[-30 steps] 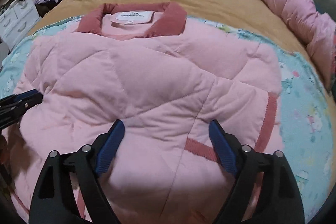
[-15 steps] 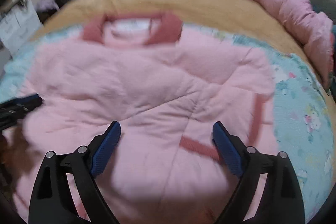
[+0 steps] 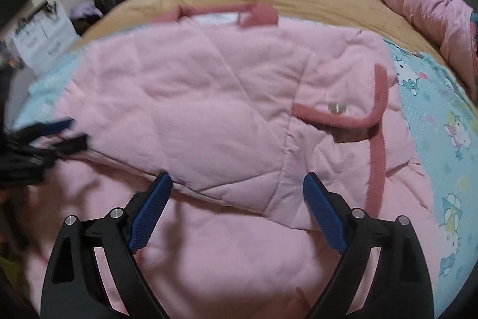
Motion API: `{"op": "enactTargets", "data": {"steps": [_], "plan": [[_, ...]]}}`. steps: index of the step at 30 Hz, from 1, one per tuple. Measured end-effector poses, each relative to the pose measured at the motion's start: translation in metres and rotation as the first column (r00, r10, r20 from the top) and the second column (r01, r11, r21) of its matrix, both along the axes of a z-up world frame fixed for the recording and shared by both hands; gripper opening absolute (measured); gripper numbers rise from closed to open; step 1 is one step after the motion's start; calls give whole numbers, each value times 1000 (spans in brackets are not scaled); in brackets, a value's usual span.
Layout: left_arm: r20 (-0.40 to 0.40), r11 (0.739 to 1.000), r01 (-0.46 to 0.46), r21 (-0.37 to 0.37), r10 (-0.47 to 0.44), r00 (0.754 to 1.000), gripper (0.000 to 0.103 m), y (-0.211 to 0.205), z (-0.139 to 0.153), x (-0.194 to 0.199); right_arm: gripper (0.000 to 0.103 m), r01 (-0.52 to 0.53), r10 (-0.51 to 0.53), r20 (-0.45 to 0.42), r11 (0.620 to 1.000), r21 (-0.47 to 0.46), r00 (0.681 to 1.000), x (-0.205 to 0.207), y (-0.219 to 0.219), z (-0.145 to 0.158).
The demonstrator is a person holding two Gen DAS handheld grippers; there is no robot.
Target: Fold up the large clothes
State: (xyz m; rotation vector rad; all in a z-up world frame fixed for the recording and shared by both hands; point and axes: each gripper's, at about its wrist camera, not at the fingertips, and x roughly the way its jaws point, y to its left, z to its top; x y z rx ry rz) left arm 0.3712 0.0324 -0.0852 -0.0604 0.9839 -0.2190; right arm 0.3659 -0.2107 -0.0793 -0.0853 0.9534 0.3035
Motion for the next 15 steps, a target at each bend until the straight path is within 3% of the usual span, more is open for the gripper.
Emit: {"op": "enactTargets", "data": {"steps": [9,11,13,15], "plan": [[15,1000,-17,14,17,1000,84,-6,4,-3,91,11,-10,-32,999,32,999,15,-1,2],[22,1000,-27,15,26,999,86,-6,10,-6,91,18,-15,-32,998,67,999,13,-5,9],[29,999,-35,-6,35,999,94,-4,16,-11,91,29,-26,-27,993,114,999,10,-11,19],[32,999,-51,-13,51,998,94,-3,21,-16,97,39,-36,-20,984,173,999,6,-19,30]]}}
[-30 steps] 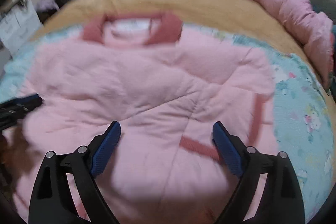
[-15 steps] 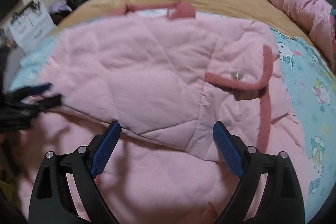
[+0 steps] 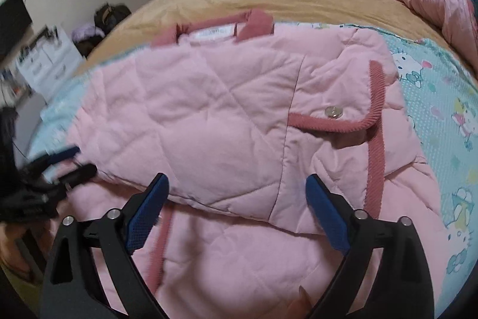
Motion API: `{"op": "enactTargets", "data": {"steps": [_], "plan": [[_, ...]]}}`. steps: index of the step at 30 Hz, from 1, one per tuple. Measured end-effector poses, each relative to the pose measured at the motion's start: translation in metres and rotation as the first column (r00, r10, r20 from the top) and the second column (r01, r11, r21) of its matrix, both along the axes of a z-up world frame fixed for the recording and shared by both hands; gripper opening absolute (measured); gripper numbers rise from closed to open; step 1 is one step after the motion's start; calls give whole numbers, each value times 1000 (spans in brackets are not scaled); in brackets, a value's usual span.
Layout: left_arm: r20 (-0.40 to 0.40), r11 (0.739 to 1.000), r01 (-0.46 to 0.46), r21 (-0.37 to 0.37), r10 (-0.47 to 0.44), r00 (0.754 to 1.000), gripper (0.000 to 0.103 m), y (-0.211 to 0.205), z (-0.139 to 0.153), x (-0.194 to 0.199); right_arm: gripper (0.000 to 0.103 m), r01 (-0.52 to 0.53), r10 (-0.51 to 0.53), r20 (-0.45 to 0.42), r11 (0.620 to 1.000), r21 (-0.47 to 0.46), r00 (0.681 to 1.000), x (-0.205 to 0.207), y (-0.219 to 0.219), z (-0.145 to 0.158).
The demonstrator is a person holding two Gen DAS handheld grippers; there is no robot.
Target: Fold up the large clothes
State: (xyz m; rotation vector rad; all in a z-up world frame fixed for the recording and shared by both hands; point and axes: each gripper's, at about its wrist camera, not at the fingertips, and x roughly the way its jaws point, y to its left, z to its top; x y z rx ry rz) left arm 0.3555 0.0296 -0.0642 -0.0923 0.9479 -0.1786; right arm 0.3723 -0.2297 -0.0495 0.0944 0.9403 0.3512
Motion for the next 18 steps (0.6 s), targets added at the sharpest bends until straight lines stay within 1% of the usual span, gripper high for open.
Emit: {"op": "enactTargets", "data": {"steps": [4,9,13,16,18], "plan": [[15,1000,-25,11,25,1000,94,-1,14,-9,98,9,-10,44,1000,21,999,-5,-8,17],[37,997,-51,50,49,998,94,-7,30,-16,99,12,-18,93,998,63,995,-11,-17,39],[66,997,-70,24,68,996,94,-9,47,-24,99,10,-18,141,998,59,990,-21,-19,54],[89,998,-67,21,65,994,94,-10,58,-33,99,10,-18,186,999,42,982,-34,-19,66],[101,998,-64,16,62,993,94,-11,66,-39,99,12,-22,209,999,49,978,-43,-19,73]]}}
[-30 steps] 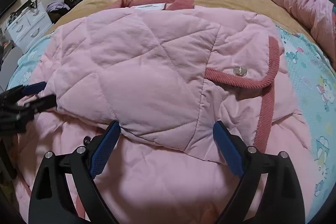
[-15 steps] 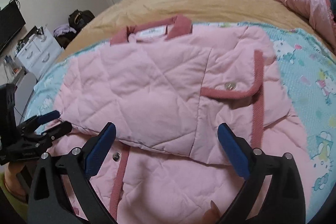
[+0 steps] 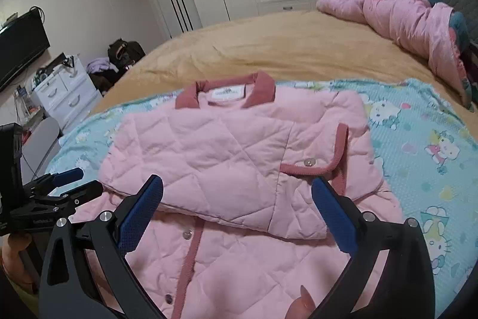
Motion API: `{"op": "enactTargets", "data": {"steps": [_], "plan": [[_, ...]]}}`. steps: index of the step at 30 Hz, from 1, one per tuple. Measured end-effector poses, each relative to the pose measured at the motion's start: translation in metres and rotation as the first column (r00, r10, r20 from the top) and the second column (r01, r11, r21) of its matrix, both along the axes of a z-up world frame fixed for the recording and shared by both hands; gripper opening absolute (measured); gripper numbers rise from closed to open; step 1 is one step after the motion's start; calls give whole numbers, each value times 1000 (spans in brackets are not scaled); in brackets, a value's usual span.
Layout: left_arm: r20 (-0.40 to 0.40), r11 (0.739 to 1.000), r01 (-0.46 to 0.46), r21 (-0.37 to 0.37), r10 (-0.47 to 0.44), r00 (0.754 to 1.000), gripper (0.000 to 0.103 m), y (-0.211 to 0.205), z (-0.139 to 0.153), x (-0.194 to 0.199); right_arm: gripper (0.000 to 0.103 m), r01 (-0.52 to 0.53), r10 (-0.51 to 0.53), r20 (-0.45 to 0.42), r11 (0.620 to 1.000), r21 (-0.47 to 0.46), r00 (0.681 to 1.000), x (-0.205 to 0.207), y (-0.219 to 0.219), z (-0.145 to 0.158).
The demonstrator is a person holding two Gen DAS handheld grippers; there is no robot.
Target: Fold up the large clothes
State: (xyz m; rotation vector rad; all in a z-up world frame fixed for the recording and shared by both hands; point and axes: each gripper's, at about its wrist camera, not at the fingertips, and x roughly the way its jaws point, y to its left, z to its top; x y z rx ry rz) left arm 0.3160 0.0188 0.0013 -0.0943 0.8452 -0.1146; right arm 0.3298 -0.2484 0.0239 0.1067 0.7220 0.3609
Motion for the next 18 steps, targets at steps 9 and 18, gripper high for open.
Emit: {"op": "enactTargets", "data": {"steps": [9,18], "plan": [[41,1000,14,-13,-13,999,94,-2,27,-30,99,-22,20,67,999,36,998,-39,2,22],[121,999,34,-20,-31,992,94,12,60,-84,99,-52,45,83,995,88,996,-91,0,33]]}}
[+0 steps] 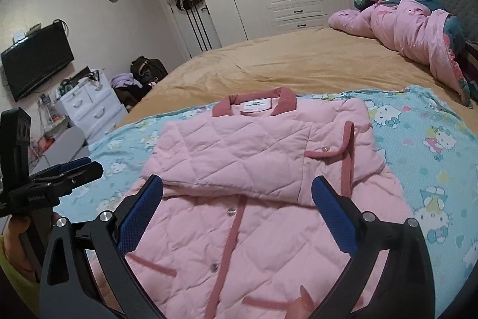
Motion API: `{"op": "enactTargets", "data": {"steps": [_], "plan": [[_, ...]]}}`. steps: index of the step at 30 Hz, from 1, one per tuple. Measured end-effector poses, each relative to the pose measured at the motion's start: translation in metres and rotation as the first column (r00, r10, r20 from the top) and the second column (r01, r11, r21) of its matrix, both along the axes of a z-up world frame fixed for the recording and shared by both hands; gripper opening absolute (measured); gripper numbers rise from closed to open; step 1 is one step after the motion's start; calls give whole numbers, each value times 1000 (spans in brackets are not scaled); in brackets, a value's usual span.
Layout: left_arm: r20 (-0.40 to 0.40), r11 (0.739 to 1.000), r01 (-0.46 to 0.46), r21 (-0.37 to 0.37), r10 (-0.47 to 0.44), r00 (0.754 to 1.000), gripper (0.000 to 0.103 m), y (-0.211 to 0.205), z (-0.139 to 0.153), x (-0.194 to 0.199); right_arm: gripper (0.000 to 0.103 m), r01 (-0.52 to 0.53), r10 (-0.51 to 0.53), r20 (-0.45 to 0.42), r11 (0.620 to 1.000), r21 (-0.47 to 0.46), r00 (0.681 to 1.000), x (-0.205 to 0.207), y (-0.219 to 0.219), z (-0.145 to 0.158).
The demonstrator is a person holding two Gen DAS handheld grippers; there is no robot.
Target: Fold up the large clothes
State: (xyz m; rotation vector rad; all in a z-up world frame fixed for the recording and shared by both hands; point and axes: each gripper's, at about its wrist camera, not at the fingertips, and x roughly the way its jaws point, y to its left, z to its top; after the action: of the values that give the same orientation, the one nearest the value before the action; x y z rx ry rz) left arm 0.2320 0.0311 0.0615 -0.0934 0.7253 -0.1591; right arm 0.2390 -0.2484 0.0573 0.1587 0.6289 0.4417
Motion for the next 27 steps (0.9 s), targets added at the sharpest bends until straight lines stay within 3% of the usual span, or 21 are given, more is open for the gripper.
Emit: {"op": "enactTargets", "data": {"steps": [15,27], "plan": [[71,999,-43,27,41,997,94,31,7,-85,99,8,-7,28,999,-45,1000,-93,-10,8],[37,996,-82,20,81,996,94,54,-12,-127,99,37,-36,17,997,-74,999,-130,-29,4]]}}
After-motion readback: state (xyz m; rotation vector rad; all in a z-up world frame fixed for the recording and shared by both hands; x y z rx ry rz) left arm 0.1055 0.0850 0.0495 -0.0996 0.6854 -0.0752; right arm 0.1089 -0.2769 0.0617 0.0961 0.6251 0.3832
